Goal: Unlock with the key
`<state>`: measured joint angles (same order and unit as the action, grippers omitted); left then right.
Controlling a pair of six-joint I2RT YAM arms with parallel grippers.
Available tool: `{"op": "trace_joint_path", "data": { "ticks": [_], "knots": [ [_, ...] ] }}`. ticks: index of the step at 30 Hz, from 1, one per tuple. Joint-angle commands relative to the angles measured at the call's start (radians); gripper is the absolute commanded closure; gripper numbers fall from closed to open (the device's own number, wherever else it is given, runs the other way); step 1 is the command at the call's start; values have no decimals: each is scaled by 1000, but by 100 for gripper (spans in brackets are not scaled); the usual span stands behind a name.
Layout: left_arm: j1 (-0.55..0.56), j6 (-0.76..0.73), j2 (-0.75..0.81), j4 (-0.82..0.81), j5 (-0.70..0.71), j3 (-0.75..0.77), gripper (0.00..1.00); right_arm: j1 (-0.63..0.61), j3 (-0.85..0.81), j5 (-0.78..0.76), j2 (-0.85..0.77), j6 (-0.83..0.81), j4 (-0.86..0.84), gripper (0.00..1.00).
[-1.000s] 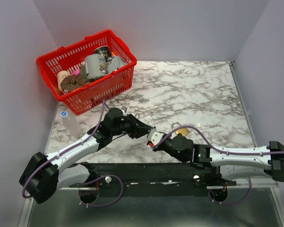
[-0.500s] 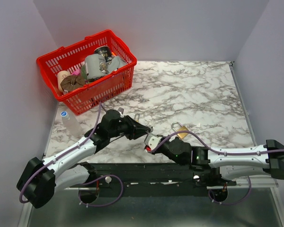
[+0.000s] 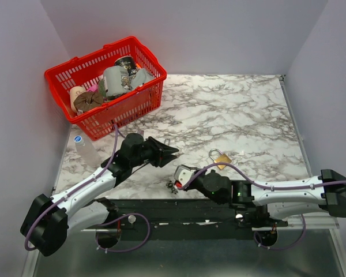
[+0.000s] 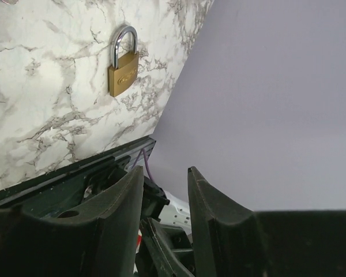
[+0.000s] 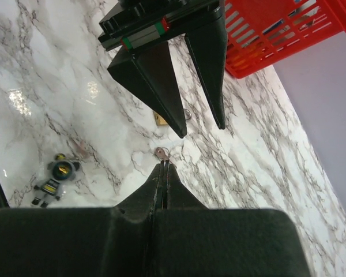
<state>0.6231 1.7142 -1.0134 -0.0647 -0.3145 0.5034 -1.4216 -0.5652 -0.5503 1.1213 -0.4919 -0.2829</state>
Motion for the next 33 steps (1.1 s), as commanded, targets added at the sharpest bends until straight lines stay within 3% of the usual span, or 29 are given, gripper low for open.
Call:
{"op": "trace_joint_path", "data": {
  "ticks": [1, 5, 6, 8, 9, 11, 13, 15, 21, 33],
  "knots": [
    [-3, -19, 25, 20, 34, -6, 55, -11, -12, -66, 17, 16, -22, 99],
    [-60, -215, -2, 93, 103, 23, 39, -5, -5, -13, 18, 168, -12, 99],
    [-83, -346, -28, 111, 115, 33, 36, 0, -15, 10, 24, 218, 2, 99],
    [-133, -472, -51, 163, 146, 73, 27, 26, -32, 104, 40, 389, 56, 99],
    [-144, -587, -72, 177, 152, 89, 25, 32, -30, 130, 61, 438, 56, 94],
    [-164, -678, -89, 239, 160, 136, 17, 64, -38, 240, 95, 579, 73, 83],
    [-195, -773, -99, 256, 112, 149, 13, 88, -62, 307, 159, 669, 83, 62],
    [-221, -820, -93, 266, 65, 152, 11, 118, -76, 361, 207, 703, 94, 48],
    [-241, -944, -39, 304, 9, 143, 1, 210, -127, 486, 314, 731, 128, 28],
    [-243, -920, 102, 304, 52, 41, 1, 210, -272, 449, 515, 754, 280, 25]
  ]
}}
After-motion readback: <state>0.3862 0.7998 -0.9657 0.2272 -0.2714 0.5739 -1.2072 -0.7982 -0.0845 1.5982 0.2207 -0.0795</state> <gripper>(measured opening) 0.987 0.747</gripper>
